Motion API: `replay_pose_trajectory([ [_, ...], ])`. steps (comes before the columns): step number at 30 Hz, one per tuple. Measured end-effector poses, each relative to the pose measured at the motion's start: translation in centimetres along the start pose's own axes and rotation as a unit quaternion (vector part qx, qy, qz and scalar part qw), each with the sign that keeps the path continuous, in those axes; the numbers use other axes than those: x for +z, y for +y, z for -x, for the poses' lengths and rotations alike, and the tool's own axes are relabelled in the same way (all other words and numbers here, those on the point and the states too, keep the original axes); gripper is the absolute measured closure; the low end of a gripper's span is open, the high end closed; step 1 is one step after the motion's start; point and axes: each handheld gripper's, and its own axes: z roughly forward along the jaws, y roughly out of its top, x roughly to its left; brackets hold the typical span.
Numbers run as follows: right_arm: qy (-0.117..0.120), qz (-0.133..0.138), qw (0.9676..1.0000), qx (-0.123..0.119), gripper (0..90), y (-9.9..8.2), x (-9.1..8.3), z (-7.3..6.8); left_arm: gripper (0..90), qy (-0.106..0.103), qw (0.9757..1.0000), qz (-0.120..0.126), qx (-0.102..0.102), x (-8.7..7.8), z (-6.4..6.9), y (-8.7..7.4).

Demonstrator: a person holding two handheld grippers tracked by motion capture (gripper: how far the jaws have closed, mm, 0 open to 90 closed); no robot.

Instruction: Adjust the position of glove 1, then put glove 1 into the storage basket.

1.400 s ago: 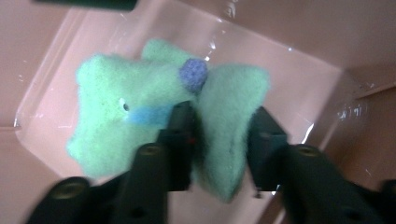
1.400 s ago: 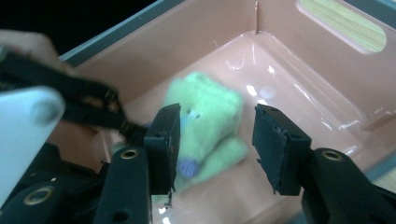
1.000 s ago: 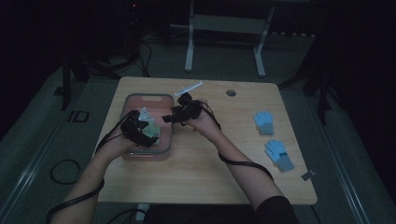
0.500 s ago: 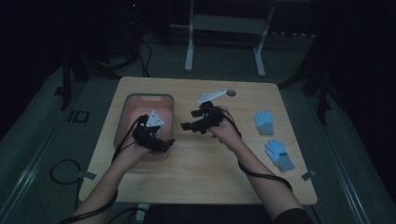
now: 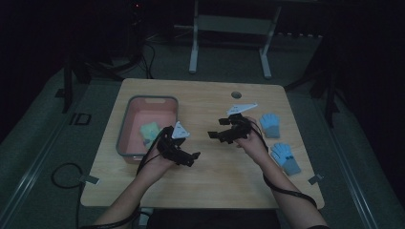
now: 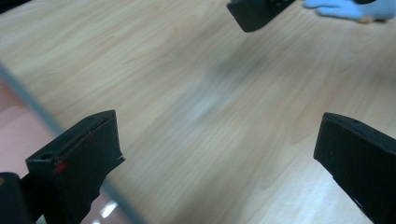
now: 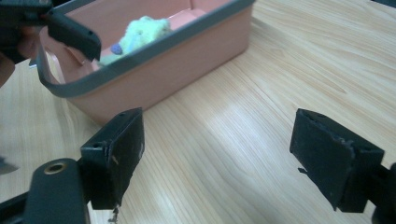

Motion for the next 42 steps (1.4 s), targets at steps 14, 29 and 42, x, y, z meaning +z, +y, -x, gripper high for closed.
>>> replay_pose_trajectory([
  [14, -0.027, 0.013, 0.9991, 0.031, 20.4, -5.0, -2.7, 1.2, 0.4, -0.051, 0.9983, 0.020, 0.022, 3.0, 2.7, -1.5],
  [29, -0.096, 0.025, 0.9941, 0.043, 38.0, -8.5, -7.2, 3.4, 0.4, -0.044, 0.9974, 0.043, 0.037, 4.7, 4.5, -5.2],
  [42, -0.180, 0.032, 0.9803, 0.076, 50.0, -9.6, -11.1, 7.9, 0.4, -0.015, 0.9970, 0.059, 0.047, 4.2, 4.4, -6.0],
])
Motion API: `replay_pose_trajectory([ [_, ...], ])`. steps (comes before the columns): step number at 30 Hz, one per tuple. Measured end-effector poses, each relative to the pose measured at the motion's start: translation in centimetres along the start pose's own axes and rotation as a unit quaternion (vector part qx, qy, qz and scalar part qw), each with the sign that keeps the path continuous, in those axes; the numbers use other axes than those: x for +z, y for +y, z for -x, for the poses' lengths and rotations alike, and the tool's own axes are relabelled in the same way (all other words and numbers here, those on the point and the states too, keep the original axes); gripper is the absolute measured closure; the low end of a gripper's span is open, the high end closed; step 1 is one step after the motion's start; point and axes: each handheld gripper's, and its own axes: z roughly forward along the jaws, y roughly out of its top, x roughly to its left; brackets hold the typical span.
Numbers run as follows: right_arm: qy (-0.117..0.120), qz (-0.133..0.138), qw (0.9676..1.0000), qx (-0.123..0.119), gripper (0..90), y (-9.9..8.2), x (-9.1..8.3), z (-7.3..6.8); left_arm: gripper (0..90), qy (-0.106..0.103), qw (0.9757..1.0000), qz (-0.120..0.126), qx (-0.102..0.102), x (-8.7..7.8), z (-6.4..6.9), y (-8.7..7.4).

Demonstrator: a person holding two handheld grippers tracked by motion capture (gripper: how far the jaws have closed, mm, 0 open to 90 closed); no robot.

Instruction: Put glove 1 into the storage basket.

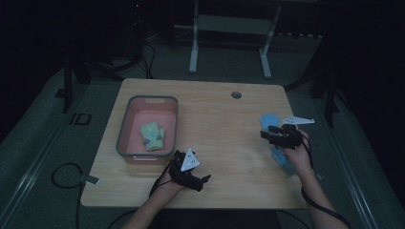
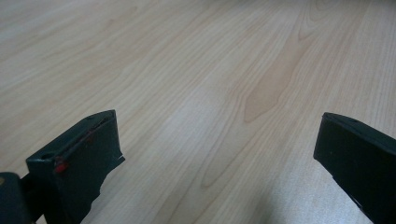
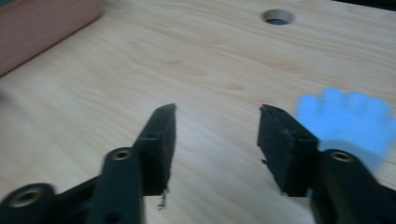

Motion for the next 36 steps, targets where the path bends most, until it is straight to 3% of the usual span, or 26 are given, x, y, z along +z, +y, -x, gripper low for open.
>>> replay_pose_trajectory([
  [1, -0.013, -0.002, 0.9999, 0.001, 50.4, 0.1, 0.0, 0.6, 0.4, -0.002, 0.9999, 0.009, -0.005, -0.1, -0.1, -0.1],
  [2, -0.026, -0.007, 0.9995, 0.014, 57.9, 0.3, -0.1, 2.1, 0.4, -0.004, 0.9999, 0.011, -0.007, -0.2, -0.1, -0.1],
  [4, -0.039, -0.014, 0.9989, 0.023, 59.4, 0.5, 0.1, 3.3, 0.4, -0.006, 0.9998, 0.015, -0.009, -0.2, -0.1, -0.1],
  [12, -0.056, -0.051, 0.9965, 0.036, 60.4, 0.4, 2.4, 6.3, 0.4, -0.014, 0.9997, 0.016, -0.013, -0.1, -0.1, -0.4],
  [14, -0.061, -0.065, 0.9954, 0.034, 59.5, 0.3, 4.2, 7.4, 0.4, -0.015, 0.9996, 0.018, -0.014, 0.2, 0.0, -0.3],
  [22, -0.076, -0.094, 0.9924, 0.022, 57.6, -0.2, 6.6, 8.2, 0.4, -0.015, 0.9997, 0.018, -0.011, 0.3, 0.1, -0.5],
  [27, -0.085, -0.090, 0.9923, -0.001, 66.3, -1.0, 7.2, 7.6, 0.4, -0.017, 0.9996, 0.020, -0.013, 0.2, 0.1, -0.6],
  [29, -0.086, -0.090, 0.9923, 0.002, 67.8, -1.0, 7.2, 7.6, 0.4, -0.017, 0.9995, 0.022, -0.014, 0.1, 0.1, -0.6],
  [32, -0.089, -0.093, 0.9915, 0.014, 76.8, -0.9, 7.3, 7.3, 0.4, -0.016, 0.9994, 0.024, -0.017, 0.1, 0.0, -0.6],
  [36, -0.089, -0.102, 0.9902, 0.036, 79.4, -0.7, 7.2, 7.3, 0.4, -0.015, 0.9995, 0.022, -0.017, 0.1, 0.0, -0.7],
])
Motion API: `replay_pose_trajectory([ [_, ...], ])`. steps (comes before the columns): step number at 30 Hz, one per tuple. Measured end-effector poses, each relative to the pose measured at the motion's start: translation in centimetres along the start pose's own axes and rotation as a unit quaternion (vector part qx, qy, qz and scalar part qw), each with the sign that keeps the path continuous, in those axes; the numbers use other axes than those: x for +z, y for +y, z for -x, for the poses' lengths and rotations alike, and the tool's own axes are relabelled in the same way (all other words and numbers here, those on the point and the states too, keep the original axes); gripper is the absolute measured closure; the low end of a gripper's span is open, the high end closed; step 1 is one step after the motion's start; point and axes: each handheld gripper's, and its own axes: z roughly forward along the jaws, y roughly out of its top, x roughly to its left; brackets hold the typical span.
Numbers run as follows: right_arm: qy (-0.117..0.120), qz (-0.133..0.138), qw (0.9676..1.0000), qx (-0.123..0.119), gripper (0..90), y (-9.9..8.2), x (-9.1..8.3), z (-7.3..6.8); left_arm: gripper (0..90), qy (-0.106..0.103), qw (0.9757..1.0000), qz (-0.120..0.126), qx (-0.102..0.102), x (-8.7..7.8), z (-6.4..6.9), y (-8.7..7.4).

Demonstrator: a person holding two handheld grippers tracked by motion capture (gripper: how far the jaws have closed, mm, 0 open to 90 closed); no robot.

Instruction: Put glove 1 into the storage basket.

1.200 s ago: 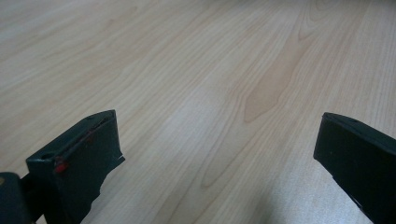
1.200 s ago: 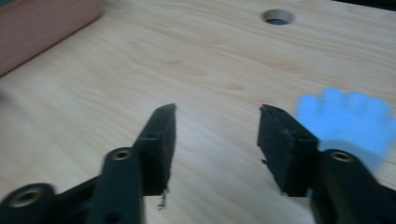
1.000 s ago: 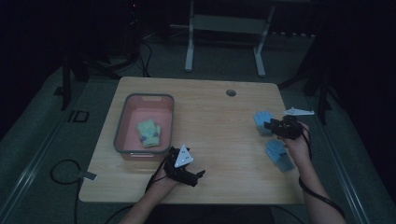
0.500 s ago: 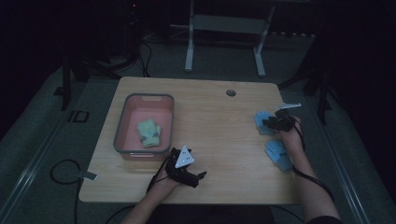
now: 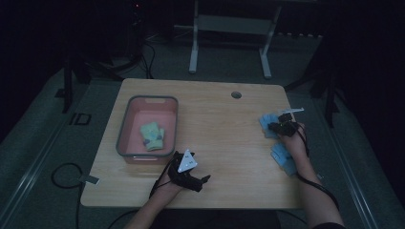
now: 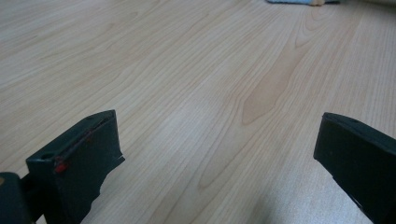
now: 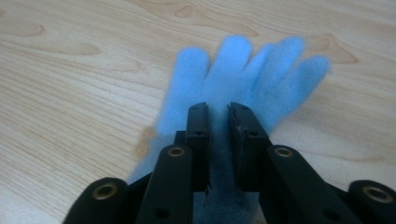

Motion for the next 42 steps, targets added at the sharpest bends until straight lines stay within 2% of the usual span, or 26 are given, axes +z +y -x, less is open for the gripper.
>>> replay_pose_trajectory([
  [3, -0.012, -0.007, 0.9999, 0.006, 83.4, 0.2, -0.3, -0.4, 0.4, -0.002, 1.0000, -0.005, 0.002, 0.1, 0.0, -0.2],
  [6, -0.012, -0.006, 0.9999, 0.004, 87.0, 0.4, -0.8, -0.8, 0.4, -0.003, 1.0000, -0.005, 0.002, 0.1, 0.0, -0.2],
  [10, -0.013, 0.003, 0.9999, -0.002, 87.2, 0.8, -1.8, -1.5, 0.4, -0.003, 1.0000, -0.005, 0.004, 0.2, 0.0, -0.2],
  [12, 0.006, 0.016, 0.9998, 0.005, 87.4, 1.1, -2.7, -2.0, 0.4, -0.002, 1.0000, -0.006, 0.005, 0.1, 0.0, -0.2],
  [13, 0.004, 0.019, 0.9998, 0.003, 87.4, 1.2, -3.1, -2.4, 0.4, -0.002, 1.0000, -0.006, 0.005, 0.1, 0.0, -0.2],
  [19, 0.032, 0.044, 0.9985, -0.001, 87.4, 2.0, -5.6, -4.8, 0.4, -0.002, 1.0000, -0.007, 0.005, 0.1, 0.0, -0.2],
  [20, 0.032, 0.044, 0.9985, -0.001, 87.4, 2.0, -5.6, -4.8, 0.4, -0.002, 1.0000, -0.007, 0.005, 0.1, 0.0, -0.2],
  [21, 0.034, 0.051, 0.9981, -0.009, 87.4, 2.3, -6.5, -6.0, 0.4, -0.002, 1.0000, -0.005, 0.007, 0.1, 0.0, -0.2],
  [23, 0.038, 0.055, 0.9977, -0.007, 87.4, 2.4, -6.9, -6.5, 0.4, -0.001, 1.0000, -0.004, 0.009, 0.1, 0.0, -0.2],
  [26, 0.054, 0.065, 0.9963, -0.013, 87.4, 2.2, -8.1, -8.9, 0.4, 0.000, 1.0000, -0.006, 0.007, 0.1, 0.0, -0.2],
  [27, 0.054, 0.065, 0.9962, -0.020, 87.4, 2.1, -8.2, -9.5, 0.4, 0.001, 0.9999, -0.005, 0.009, 0.1, 0.0, -0.2],
  [28, 0.054, 0.065, 0.9962, -0.020, 87.4, 2.1, -8.2, -9.5, 0.4, 0.001, 0.9999, -0.005, 0.009, 0.1, 0.0, -0.2],
  [29, 0.061, 0.069, 0.9954, -0.025, 87.4, 1.8, -8.5, -10.8, 0.4, 0.001, 0.9999, -0.004, 0.010, 0.0, 0.0, -0.1],
  [30, 0.066, 0.069, 0.9951, -0.028, 87.4, 1.7, -8.6, -11.4, 0.4, 0.002, 0.9999, -0.003, 0.010, 0.0, 0.0, -0.1],
  [31, 0.066, 0.069, 0.9951, -0.028, 87.4, 1.7, -8.6, -11.4, 0.4, 0.002, 0.9999, -0.003, 0.010, 0.0, 0.0, -0.1],
  [32, 0.074, 0.074, 0.9941, -0.028, 87.4, 1.4, -8.8, -12.5, 0.4, 0.002, 1.0000, -0.001, 0.009, -0.1, 0.0, -0.1],
  [33, 0.074, 0.074, 0.9941, -0.028, 87.4, 1.4, -8.8, -12.5, 0.4, 0.002, 1.0000, -0.001, 0.009, -0.1, 0.0, -0.1],
  [36, 0.081, 0.078, 0.9932, -0.030, 87.4, 1.0, -9.0, -14.1, 0.4, 0.001, 1.0000, 0.000, 0.008, -0.1, -0.1, -0.1],
  [37, 0.081, 0.078, 0.9932, -0.030, 87.4, 1.0, -9.0, -14.1, 0.4, 0.001, 1.0000, 0.000, 0.008, -0.1, -0.1, -0.1],
  [38, 0.089, 0.084, 0.9920, -0.032, 87.3, 0.6, -9.4, -15.8, 0.4, 0.001, 0.9999, 0.000, 0.011, -0.1, -0.1, -0.1],
  [39, 0.089, 0.084, 0.9920, -0.032, 87.3, 0.6, -9.4, -15.8, 0.4, 0.001, 0.9999, 0.000, 0.010, -0.1, 0.0, -0.1],
  [40, 0.094, 0.086, 0.9914, -0.030, 87.3, 0.4, -9.4, -16.4, 0.4, 0.001, 0.9999, -0.002, 0.012, -0.1, 0.0, 0.0],
  [41, 0.106, 0.089, 0.9901, -0.026, 87.4, 0.1, -9.4, -17.6, 0.4, 0.001, 0.9999, 0.000, 0.014, -0.1, 0.0, 0.0],
  [42, 0.106, 0.089, 0.9901, -0.026, 87.4, 0.1, -9.4, -17.6, 0.4, 0.000, 0.9999, 0.002, 0.014, -0.2, 0.0, 0.0],
])
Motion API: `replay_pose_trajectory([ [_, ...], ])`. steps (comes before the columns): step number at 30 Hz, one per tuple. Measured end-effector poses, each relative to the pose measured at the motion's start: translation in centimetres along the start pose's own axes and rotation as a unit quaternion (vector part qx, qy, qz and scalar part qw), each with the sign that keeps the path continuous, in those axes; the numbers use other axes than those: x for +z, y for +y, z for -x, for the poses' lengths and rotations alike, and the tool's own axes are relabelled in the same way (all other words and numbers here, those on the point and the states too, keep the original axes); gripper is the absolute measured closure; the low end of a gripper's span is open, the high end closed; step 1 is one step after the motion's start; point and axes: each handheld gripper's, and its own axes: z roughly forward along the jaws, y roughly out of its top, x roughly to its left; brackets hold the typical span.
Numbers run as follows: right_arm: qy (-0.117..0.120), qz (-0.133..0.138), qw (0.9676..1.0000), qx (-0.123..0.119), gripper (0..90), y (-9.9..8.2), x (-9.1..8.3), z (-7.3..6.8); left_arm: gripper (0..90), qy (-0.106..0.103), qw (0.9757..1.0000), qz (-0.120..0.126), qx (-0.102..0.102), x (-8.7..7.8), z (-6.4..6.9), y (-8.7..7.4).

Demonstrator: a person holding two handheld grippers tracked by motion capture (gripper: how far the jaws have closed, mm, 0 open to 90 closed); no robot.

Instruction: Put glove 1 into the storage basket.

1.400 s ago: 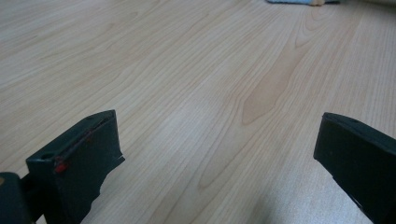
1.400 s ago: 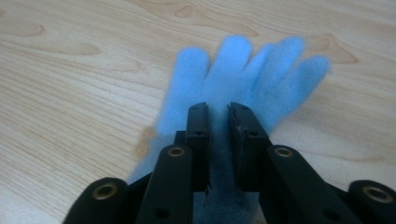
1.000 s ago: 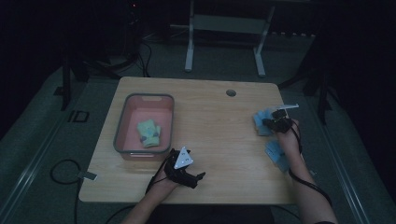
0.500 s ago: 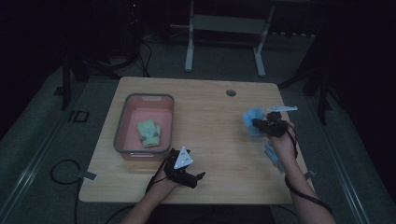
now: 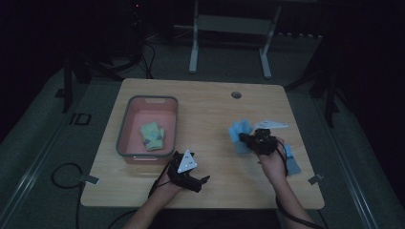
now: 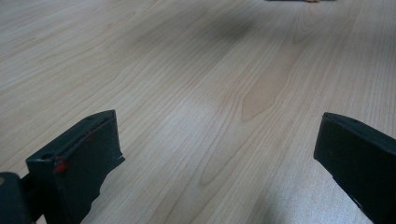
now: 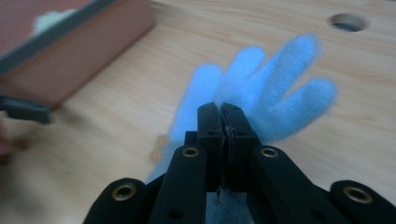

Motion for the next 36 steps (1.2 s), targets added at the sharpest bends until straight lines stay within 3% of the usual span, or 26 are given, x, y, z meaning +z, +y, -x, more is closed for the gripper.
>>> replay_pose_trajectory([
  [2, 0.004, -0.003, 1.0000, -0.007, 87.3, -0.5, 0.6, -1.6, 0.4, 0.001, 1.0000, 0.002, 0.003, -0.1, 0.1, 0.1],
  [9, 0.016, -0.021, 0.9996, 0.010, 87.2, -1.7, 2.7, -2.5, 0.4, 0.004, 1.0000, 0.006, 0.006, -0.3, 0.0, 0.1],
  [14, 0.011, -0.034, 0.9989, 0.030, 87.3, -2.6, 4.3, -2.5, 0.4, 0.004, 1.0000, 0.007, 0.006, -0.4, 0.0, 0.0],
  [18, 0.004, -0.040, 0.9987, 0.032, 87.2, -3.1, 5.0, -2.5, 0.5, 0.003, 1.0000, 0.005, 0.005, -0.3, 0.0, -0.1],
  [20, 0.007, -0.040, 0.9977, 0.053, 86.8, -3.6, 5.6, -2.4, 0.4, 0.001, 1.0000, 0.004, 0.005, -0.2, 0.1, -0.2],
  [26, -0.014, -0.051, 0.9968, 0.060, 84.6, -4.6, 6.6, -2.3, 0.4, -0.003, 0.9999, 0.001, 0.012, -0.1, 0.2, -0.2],
  [29, -0.013, -0.052, 0.9967, 0.061, 80.9, -4.9, 6.9, -2.2, 0.4, -0.002, 0.9999, 0.002, 0.012, -0.1, 0.2, -0.2],
  [30, -0.008, -0.048, 0.9970, 0.061, 73.6, -5.1, 6.9, -2.3, 0.4, -0.001, 0.9999, 0.003, 0.012, -0.2, 0.2, -0.2],
  [32, -0.001, -0.042, 0.9974, 0.058, 69.4, -5.0, 6.7, -2.5, 0.4, -0.001, 0.9999, 0.003, 0.010, -0.3, 0.1, -0.2],
  [36, 0.001, -0.037, 0.9983, 0.046, 68.4, -4.5, 6.0, -2.3, 0.4, -0.003, 0.9999, 0.008, 0.008, -0.4, 0.0, -0.3],
])
